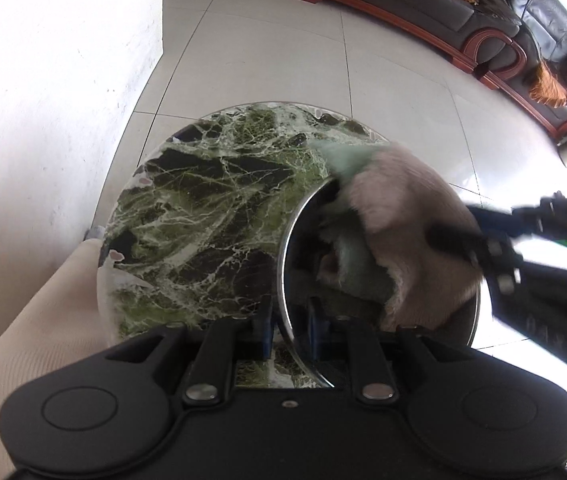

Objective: Clean bowl
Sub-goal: 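Rub the pink towel along the inner wall toward the rim, right gripper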

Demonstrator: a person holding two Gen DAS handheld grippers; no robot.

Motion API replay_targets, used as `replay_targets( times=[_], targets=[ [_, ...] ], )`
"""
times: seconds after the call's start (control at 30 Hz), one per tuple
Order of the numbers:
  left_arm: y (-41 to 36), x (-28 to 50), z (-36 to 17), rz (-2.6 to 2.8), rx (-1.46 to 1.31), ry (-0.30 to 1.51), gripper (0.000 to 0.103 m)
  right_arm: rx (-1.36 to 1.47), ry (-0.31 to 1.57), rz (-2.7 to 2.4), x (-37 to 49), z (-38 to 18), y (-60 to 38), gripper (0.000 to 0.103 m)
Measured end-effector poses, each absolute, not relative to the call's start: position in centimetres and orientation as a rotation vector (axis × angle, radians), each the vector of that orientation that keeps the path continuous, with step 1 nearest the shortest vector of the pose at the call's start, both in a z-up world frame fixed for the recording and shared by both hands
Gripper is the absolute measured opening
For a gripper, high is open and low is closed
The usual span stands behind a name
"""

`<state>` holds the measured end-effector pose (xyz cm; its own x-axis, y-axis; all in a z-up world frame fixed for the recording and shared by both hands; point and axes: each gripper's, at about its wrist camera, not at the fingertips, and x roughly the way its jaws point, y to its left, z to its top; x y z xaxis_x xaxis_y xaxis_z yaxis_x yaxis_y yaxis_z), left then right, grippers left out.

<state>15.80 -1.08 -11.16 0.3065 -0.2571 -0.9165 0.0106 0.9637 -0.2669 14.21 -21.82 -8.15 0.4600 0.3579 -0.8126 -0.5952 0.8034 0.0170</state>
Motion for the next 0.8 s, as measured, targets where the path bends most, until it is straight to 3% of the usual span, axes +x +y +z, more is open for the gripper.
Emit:
replay_targets(
  times=[0.8],
  targets=[
    [-2.8, 16.3, -11.2, -0.185, -0.075, 1.220, 0.021, -0.270, 0.906, 0.571, 13.2, -7.8, -22.1, 0.021]
  ],
)
